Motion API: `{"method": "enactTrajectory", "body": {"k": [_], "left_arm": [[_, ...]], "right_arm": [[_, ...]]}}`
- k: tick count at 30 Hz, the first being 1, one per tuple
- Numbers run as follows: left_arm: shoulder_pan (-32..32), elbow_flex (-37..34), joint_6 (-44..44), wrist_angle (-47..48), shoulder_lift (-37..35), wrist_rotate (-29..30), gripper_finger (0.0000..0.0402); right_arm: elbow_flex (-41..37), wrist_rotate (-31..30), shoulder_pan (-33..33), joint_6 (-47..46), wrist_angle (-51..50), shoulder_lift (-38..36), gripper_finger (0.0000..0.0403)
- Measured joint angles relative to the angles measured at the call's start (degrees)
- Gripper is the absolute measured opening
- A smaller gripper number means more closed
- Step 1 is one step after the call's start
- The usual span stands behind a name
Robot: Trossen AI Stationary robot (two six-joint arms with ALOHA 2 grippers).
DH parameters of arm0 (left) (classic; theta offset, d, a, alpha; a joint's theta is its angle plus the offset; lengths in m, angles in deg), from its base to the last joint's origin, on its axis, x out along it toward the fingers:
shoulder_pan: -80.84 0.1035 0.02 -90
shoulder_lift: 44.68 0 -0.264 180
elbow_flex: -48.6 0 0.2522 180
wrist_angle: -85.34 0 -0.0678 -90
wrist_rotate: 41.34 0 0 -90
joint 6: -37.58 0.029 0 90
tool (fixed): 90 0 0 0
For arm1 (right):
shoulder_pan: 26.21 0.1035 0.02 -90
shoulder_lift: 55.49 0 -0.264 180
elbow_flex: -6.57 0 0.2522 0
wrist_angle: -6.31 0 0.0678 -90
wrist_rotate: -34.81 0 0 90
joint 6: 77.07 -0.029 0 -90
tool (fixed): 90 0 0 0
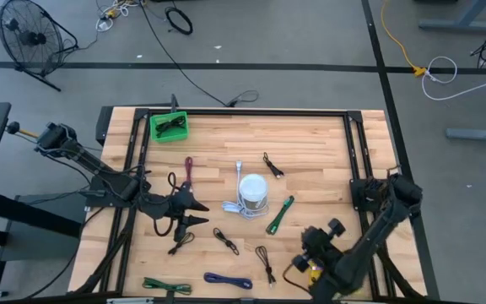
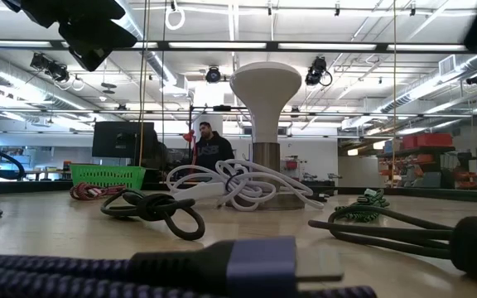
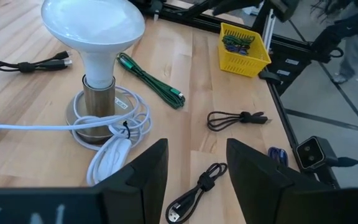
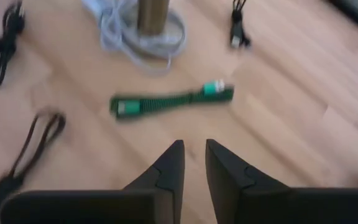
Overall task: Pick & Place USB Port
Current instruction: Put the plain black charger cable into the green basket
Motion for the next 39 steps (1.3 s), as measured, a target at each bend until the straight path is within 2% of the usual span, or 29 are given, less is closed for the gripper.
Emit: {"method": "enactTrajectory", "body": {"k": [3,7,12,19,23,31,39], "left_arm": [[0.0,0.0,-0.1,0.0,0.0,0.0,0.0169],[0.0,0.0,-0.1,0.0,0.0,0.0,0.0169],[0.0,0.0,-0.1,0.0,0.0,0.0,0.0169],[0.0,0.0,-0.1,0.0,0.0,0.0,0.0169],[0.0,0.0,-0.1,0.0,0.0,0.0,0.0169],[0.0,0.0,0.2,0.3,0.0,0.0,0.0169],[-0.5,0.0,0.3,0.4,0.0,0.0,0.0169]], "right_arm": [[0.0,-0.1,-3.3,0.9,0.3,0.0,0.0066],[0.0,2.3,-7.6,8.5,3.4,0.0,0.0066],[0.0,1.3,-12.7,15.2,2.9,0.0,0.0066],[0.0,-6.0,-20.1,16.7,0.2,-4.2,0.0066],[0.0,-7.4,-24.4,19.1,1.4,-8.3,0.0066],[0.0,-6.7,-32.4,28.8,9.3,-12.5,0.0066],[-3.3,-0.2,-41.5,38.1,17.9,-12.7,0.0066]]}}
